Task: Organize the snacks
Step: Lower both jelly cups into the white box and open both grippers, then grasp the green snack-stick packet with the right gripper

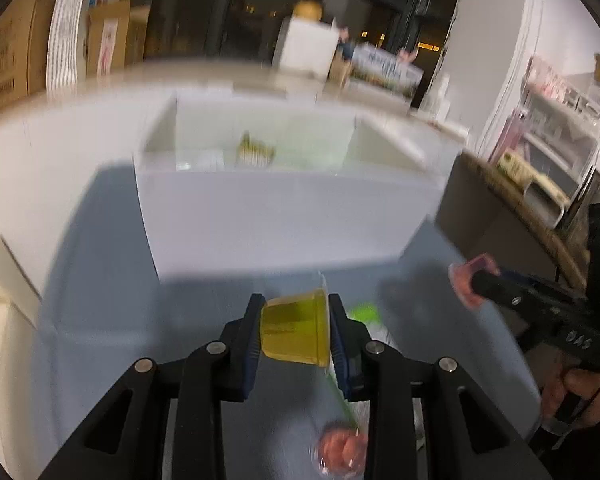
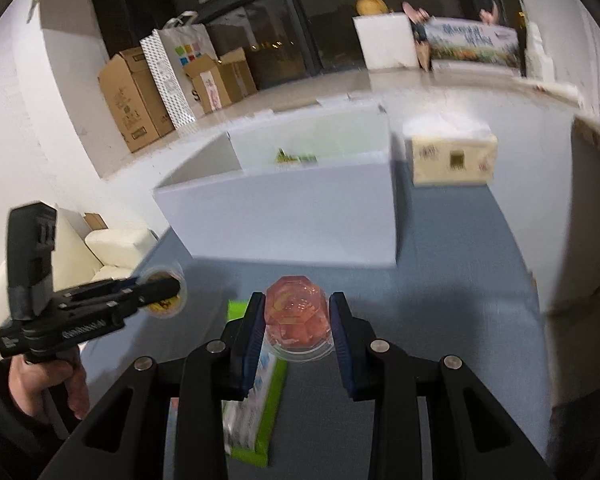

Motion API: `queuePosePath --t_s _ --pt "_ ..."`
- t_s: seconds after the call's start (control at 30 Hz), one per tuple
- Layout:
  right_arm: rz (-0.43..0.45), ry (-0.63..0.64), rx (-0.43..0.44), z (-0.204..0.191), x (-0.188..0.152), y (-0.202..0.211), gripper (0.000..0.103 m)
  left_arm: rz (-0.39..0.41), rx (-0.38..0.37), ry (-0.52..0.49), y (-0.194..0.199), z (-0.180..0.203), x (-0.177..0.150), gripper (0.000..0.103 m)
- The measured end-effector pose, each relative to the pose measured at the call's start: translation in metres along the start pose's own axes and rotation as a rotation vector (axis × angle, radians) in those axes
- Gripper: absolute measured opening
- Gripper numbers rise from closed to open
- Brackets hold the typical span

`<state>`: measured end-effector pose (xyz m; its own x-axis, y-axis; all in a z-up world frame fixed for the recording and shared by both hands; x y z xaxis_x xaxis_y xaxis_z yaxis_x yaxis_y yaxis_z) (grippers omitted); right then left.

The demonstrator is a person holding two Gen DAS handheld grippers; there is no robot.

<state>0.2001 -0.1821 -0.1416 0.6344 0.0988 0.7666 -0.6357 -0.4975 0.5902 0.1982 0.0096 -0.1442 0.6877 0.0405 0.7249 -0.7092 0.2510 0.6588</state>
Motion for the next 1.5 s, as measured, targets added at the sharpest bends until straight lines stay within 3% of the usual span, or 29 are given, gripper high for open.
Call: queuePosePath --t_s 0.17,0.27,0.4,0.53,0.57,0.6,0.63,0.67,0.9,1.1,1.27,1.5 --pt "0.095 0.083 -0.005 -0.012 0.067 0.002 0.035 0.098 0.026 -0.037 0.014 -0.006 0.074 0.034" --pt "0.105 0.087 -0.008 -0.010 0.101 -0.011 0.035 0.115 0.044 -0.043 0.005 -0.014 0.112 0.034" --pt "0.083 0.084 -0.022 -0.001 0.132 -0.038 0.035 0.098 0.079 -0.049 -0.019 -0.028 0.139 0.034" --pt "0.021 0.067 -0.027 0.010 0.134 -0.067 0.035 0.049 0.102 -0.055 -0.048 -0.030 0.146 0.039" --pt "0.004 0.066 -0.030 0.012 0.131 -0.073 0.037 0.025 0.104 -0.051 -0.052 -0.032 0.143 0.059" --pt "-0.011 0.065 -0.046 0.015 0.129 -0.079 0.058 0.006 0.114 -0.046 -0.058 -0.034 0.141 0.077" --pt "-0.016 0.062 -0.054 0.018 0.126 -0.081 0.077 0.005 0.130 -0.046 -0.061 -0.036 0.138 0.103" --pt "-0.014 0.056 -0.052 0.019 0.123 -0.081 0.099 0.022 0.136 -0.050 -0.060 -0.036 0.136 0.103" --pt "0.020 0.029 -0.037 0.019 0.116 -0.061 0.103 0.022 0.130 -0.049 -0.053 -0.037 0.126 0.103" --pt "0.028 0.015 -0.046 -0.002 0.095 -0.029 0.103 0.066 0.122 -0.046 -0.017 -0.030 0.108 0.103" --pt "-0.041 -0.043 -0.083 -0.021 0.034 -0.020 0.103 0.095 0.126 -0.009 0.024 -0.031 0.051 0.103" --pt "-0.191 -0.062 -0.154 -0.043 -0.049 -0.050 0.103 0.044 0.120 0.107 0.049 -0.043 -0.044 0.103"
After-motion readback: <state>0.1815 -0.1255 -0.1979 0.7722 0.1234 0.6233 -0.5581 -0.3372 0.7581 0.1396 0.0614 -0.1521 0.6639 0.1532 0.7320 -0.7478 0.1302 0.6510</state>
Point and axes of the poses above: each gripper's, at about its wrist camera, not at the fingertips, and y roughly against the way its jaws point, z to its right, x to its top, the point moved 6 cm from there along -y, roughly the way its jaws point, and after that the axes turned 3 degrees about x, right-handed, at the moved point
